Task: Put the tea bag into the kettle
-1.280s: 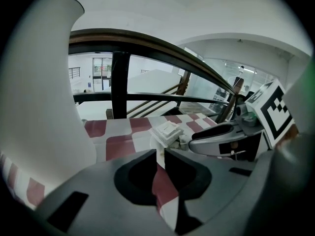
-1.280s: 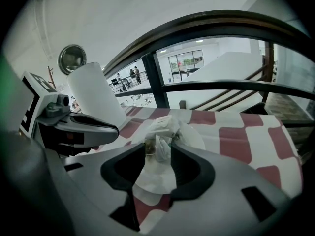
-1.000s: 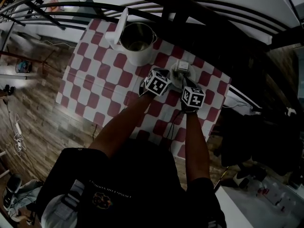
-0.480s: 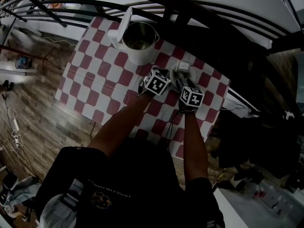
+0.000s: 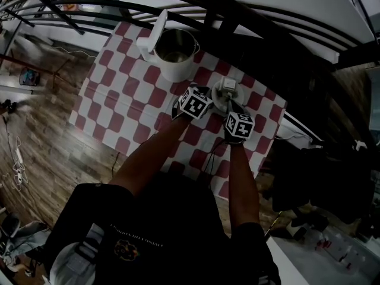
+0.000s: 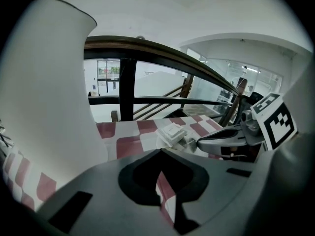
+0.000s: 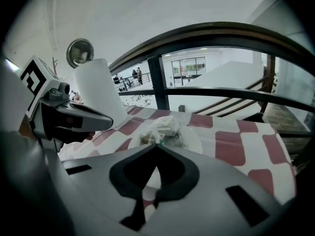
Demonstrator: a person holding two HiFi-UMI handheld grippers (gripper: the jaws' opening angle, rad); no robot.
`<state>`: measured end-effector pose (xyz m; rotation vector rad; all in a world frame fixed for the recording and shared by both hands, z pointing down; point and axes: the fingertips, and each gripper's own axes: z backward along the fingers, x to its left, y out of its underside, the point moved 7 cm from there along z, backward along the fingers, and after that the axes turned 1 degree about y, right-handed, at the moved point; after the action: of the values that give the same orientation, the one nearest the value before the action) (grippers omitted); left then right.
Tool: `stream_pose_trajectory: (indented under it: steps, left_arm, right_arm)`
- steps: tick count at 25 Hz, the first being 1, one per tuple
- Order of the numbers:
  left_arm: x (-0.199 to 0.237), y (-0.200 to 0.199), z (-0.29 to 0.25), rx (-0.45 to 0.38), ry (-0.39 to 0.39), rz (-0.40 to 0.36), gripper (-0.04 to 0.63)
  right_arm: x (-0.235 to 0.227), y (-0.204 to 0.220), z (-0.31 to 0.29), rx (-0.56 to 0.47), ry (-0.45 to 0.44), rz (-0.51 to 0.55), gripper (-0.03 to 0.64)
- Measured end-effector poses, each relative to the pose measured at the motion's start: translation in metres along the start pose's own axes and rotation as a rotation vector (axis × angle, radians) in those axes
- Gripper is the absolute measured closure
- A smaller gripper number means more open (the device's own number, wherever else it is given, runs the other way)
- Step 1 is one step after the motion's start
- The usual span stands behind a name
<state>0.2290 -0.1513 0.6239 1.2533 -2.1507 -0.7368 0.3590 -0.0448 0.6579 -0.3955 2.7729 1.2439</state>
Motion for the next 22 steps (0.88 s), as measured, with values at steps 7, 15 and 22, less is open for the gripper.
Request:
stream_pose_trajectory:
  steps: [7, 15, 22]
  left_arm:
    - [-0.007, -0.002, 0.006, -0.012, -0.005, -0.010, 0.591]
    - [-0.008, 0.001, 0.021, -0.030, -0.035, 0.004, 0.592]
    - [-0.006, -0.003, 0.042, -0.083, -0.055, 0.011, 0.592]
  right_arm:
    - [0.006, -0.006, 0.013, -0.042, -0.011, -0.009, 0.606]
    - [0.010, -0.006, 0.031, -0.086, -0.011, -0.024, 0.606]
    - [0.020, -0.006, 0.045, -0.113, -0.022, -0.017, 0.606]
